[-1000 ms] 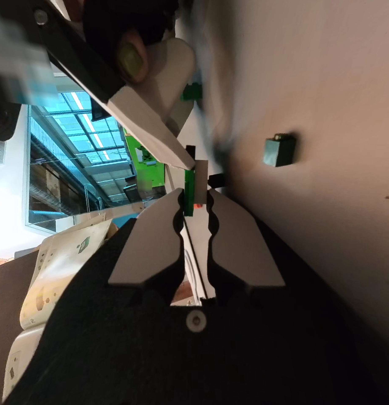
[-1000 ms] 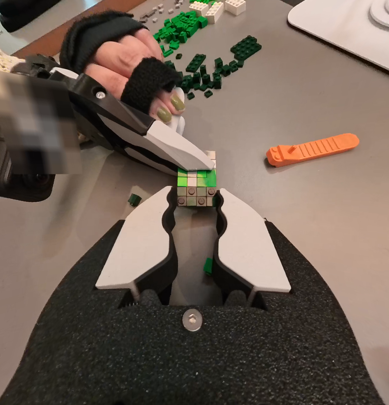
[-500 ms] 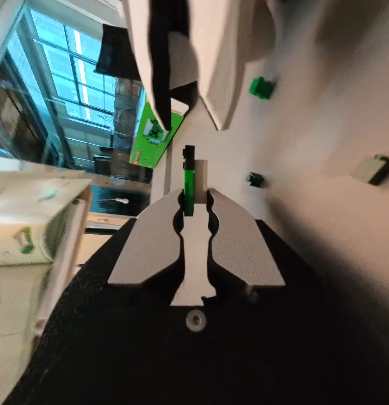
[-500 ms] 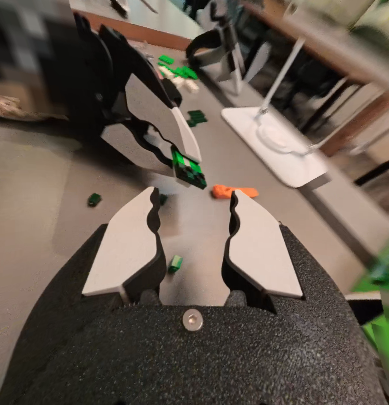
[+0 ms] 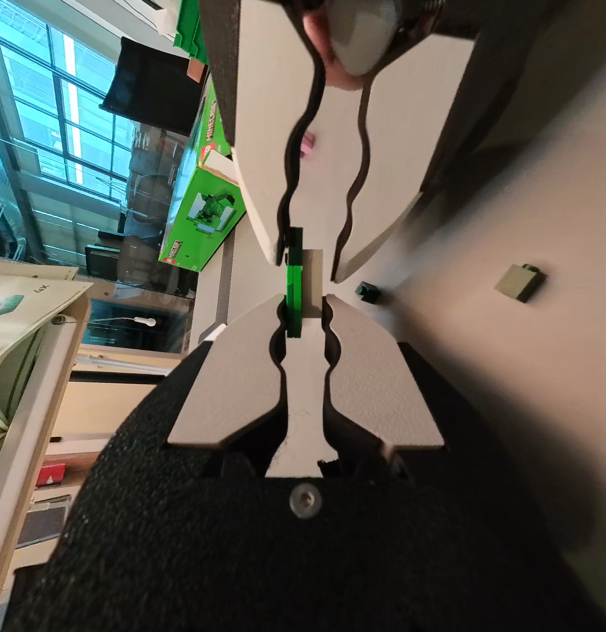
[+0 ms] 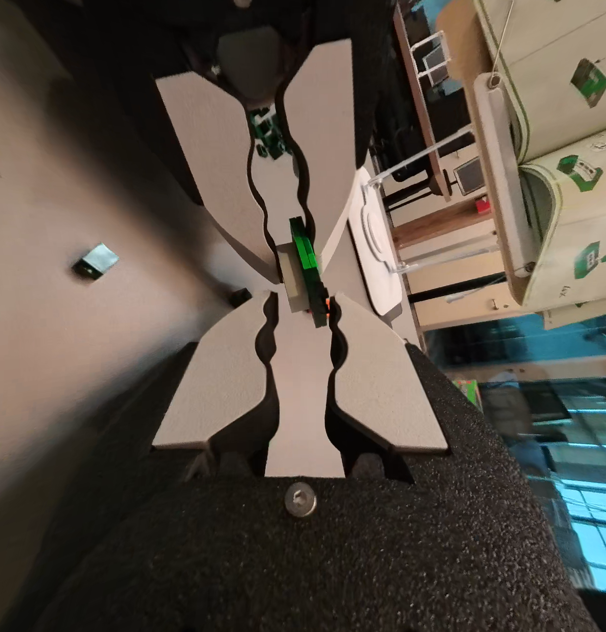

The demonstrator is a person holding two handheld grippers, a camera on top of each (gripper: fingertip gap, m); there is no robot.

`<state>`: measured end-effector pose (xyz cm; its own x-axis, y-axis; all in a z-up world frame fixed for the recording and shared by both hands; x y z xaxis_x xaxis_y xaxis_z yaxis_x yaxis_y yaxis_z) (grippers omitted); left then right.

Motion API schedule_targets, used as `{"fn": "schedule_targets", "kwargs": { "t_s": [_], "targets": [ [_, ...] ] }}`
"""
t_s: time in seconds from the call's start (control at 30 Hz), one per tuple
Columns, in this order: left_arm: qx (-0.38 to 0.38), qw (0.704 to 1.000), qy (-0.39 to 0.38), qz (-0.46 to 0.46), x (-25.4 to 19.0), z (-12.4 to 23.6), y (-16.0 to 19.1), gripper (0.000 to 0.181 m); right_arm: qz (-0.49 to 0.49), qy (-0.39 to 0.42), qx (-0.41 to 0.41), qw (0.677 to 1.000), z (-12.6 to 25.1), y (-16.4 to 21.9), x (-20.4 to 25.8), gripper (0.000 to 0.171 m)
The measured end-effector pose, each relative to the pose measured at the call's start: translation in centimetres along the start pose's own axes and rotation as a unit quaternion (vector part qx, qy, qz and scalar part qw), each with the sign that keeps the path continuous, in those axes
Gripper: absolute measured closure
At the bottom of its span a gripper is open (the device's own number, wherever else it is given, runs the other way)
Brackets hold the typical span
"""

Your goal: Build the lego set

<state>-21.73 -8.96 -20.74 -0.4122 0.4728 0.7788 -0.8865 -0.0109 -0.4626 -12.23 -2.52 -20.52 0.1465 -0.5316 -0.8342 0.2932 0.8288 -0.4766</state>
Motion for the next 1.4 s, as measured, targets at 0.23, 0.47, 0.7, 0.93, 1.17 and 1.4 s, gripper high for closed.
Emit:
{"fn": "schedule_targets", "kwargs": {
  "t_s": [0.23,0.47,0.7,0.93,1.17,1.4],
  "targets": [
    [0.006,1.000,0.012,-0.028,-0.5,-0.2,0.0,0.164,0.025,-0.016,-0.004,1.000,-0.1,0.2,0.4,0.151],
    [0.006,0.999,0.018,-0.033,-0.7,-0.2,0.0,0.164,0.030,-0.036,-0.003,0.999,0.0,0.3,0.4,0.152],
    [0.020,0.999,0.001,-0.039,-0.5,-0.2,0.2,0.164,-0.028,-0.021,-0.010,0.999,-0.2,0.3,0.4,0.135],
    [0.021,0.999,-0.007,-0.039,-0.3,-0.2,0.3,0.164,-0.051,-0.034,-0.004,0.998,-0.2,0.8,0.3,0.139],
    [0.029,0.998,0.008,-0.053,-0.7,-0.4,0.3,0.164,-0.013,-0.032,0.009,0.999,-0.3,1.1,0.6,0.153],
    [0.029,0.999,0.012,-0.041,-0.5,-0.5,0.5,0.164,-0.026,-0.037,-0.034,0.998,0.0,0.7,0.6,0.142]
  ]
}}
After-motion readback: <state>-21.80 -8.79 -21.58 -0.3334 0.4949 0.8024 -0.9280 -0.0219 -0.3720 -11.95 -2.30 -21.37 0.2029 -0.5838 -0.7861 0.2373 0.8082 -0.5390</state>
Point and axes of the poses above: each gripper's, where its closed fingertips meet, z back along the fingers, y out of its underside, x = y × z across the jaws, the point moved 8 cm from there along z, back along the fingers, and after that the axes turned 5 degrees about y, right-handed, at the moved point
